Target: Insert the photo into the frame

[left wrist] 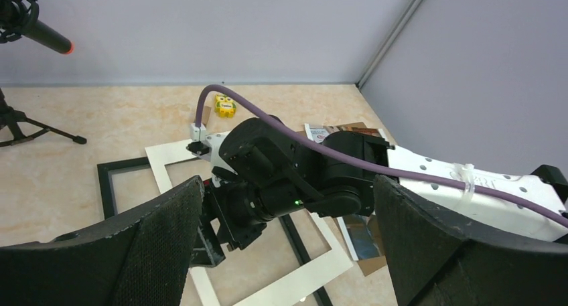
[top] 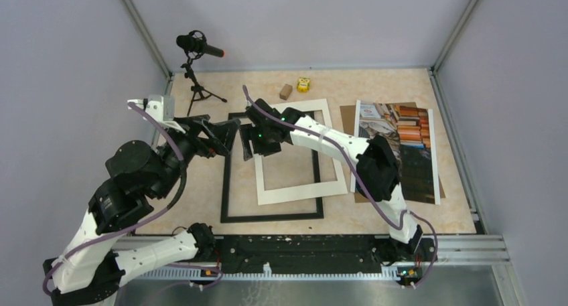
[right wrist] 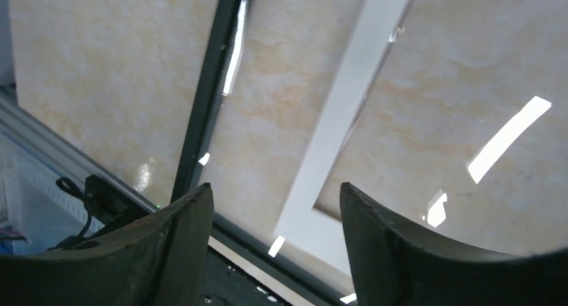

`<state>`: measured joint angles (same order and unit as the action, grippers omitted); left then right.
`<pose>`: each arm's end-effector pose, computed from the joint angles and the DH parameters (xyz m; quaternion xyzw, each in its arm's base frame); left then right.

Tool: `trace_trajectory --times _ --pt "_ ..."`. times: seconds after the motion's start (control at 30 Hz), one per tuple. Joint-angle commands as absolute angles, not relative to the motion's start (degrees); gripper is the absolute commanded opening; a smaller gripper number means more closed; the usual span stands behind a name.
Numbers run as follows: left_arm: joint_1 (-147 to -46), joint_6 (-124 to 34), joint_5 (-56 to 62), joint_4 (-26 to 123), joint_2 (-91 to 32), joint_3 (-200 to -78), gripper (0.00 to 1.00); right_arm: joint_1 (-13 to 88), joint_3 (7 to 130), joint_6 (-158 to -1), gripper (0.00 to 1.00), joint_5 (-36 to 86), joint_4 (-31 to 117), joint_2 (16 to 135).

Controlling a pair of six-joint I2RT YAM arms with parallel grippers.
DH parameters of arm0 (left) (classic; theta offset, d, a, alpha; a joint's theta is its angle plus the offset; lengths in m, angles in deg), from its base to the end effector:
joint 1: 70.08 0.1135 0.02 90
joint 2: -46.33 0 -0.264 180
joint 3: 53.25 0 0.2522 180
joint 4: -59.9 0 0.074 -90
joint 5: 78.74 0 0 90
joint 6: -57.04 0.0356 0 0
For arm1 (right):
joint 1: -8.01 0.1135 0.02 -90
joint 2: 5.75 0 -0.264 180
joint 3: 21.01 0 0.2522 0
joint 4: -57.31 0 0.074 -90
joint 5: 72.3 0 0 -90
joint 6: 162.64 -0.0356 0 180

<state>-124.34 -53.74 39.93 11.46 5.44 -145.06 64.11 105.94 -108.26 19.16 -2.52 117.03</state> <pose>0.0632 -0.0587 0.4866 0.0218 0.6932 -0.2904 0.6593 0.2649 0.3958 0.2633 -0.1735 0.9395 0.2203 0.1968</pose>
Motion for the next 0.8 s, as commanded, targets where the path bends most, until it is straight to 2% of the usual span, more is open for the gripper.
trace_trajectory --times 0.0,0.03,0.07,0.1,0.3,0.53,0.63,0.77 --pt "-124.36 -50.21 40.47 15.36 2.67 -144.32 0.99 64.53 102.56 -107.15 0.79 28.84 7.21 111.09" --pt "-124.32 -49.62 40.07 16.00 1.90 -144.44 0.99 64.46 100.41 -106.73 0.91 30.54 9.06 109.48" --pt "-124.35 -49.01 39.70 17.10 1.18 -144.46 0.99 64.44 98.17 -106.33 0.98 31.63 10.78 107.45" --pt "-124.32 -48.31 39.09 18.16 0.43 -144.56 0.99 64.34 96.17 -105.82 0.99 32.39 12.43 105.36" --pt "-124.31 -43.69 34.08 22.28 -6.45 -147.73 0.99 57.92 76.42 -105.91 0.99 32.92 20.58 89.79" --pt "-124.31 -40.02 28.01 25.74 -14.15 -148.95 0.99 37.83 53.34 -104.17 0.99 33.43 22.88 76.96" --pt "-124.31 -37.57 29.00 28.37 -14.82 -145.30 0.99 31.96 48.37 -102.30 0.99 31.31 22.71 75.14" --pt "-124.31 -36.07 32.92 32.71 -13.18 -138.26 0.99 30.86 48.60 -98.24 0.94 24.38 18.74 77.29"
